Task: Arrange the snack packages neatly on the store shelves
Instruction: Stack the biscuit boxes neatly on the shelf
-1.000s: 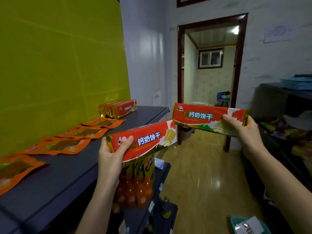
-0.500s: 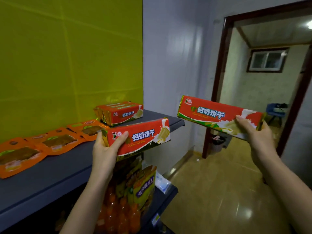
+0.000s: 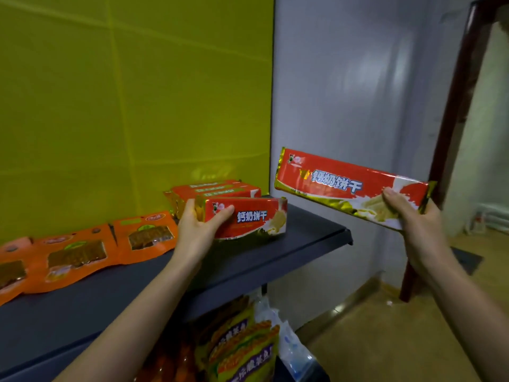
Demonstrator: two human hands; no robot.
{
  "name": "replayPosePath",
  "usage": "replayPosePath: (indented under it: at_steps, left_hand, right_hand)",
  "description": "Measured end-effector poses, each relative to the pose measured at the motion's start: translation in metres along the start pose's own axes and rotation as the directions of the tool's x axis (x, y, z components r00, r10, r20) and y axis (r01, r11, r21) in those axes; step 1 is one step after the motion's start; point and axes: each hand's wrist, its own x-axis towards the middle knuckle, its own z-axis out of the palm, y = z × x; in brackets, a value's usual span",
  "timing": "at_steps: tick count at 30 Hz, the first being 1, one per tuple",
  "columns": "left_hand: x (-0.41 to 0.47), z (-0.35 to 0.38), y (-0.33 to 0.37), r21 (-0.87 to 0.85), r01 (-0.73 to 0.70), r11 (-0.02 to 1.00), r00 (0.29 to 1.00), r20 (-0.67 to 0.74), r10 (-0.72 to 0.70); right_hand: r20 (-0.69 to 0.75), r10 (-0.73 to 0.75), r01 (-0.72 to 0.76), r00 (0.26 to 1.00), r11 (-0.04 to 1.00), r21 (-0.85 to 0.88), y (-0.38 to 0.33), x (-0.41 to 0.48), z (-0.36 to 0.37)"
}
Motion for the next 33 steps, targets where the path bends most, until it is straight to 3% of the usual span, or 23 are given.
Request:
replayPosePath:
  at_steps: [5, 10, 16, 20, 24, 27, 30, 33]
  left_hand:
    - [0.030, 0.015, -0.016, 0.139, 0.001, 0.990, 0.999, -0.046, 0.005]
    - [0.046, 0.019, -0.029, 0.249, 0.015, 0.968, 1.000, 0.010, -0.018]
    - [0.049, 0.020, -0.037, 0.476, 0.044, 0.878, 0.999, -0.036, -0.030]
    - [0.053, 0.017, -0.040, 0.541, 0.117, 0.833, 0.983, -0.183, -0.020]
    - [0.057, 0.010, -0.043, 0.508, 0.214, 0.834, 0.939, -0.343, -0.033]
    - [0.057, 0.005, -0.042, 0.406, 0.207, 0.890, 0.929, -0.368, -0.049]
    - [0.048, 0.012, -0.034, 0.278, 0.210, 0.937, 0.937, -0.331, -0.112]
    - [0.043, 0.017, -0.028, 0.185, 0.272, 0.944, 0.917, -0.348, -0.196]
  right_hand:
    - [0.184, 0.035, -0.056, 0.982, 0.993, 0.107, 0.038, 0.047, 0.014]
    - [0.385, 0.091, -0.159, 0.918, 0.976, 0.149, 0.069, 0.080, 0.023]
    - [0.633, 0.165, -0.236, 0.757, 0.971, 0.029, 0.103, 0.103, 0.042]
    - [0.761, 0.174, -0.245, 0.625, 0.969, -0.020, 0.125, 0.113, 0.061]
    - [0.832, 0.175, -0.202, 0.526, 0.976, -0.077, 0.136, 0.119, 0.080]
    - [0.854, 0.193, -0.102, 0.484, 0.981, -0.163, 0.138, 0.121, 0.091]
    - [0.824, 0.155, 0.062, 0.545, 0.973, -0.224, 0.138, 0.121, 0.099]
    - [0.828, 0.138, 0.161, 0.543, 0.951, -0.264, 0.144, 0.121, 0.109]
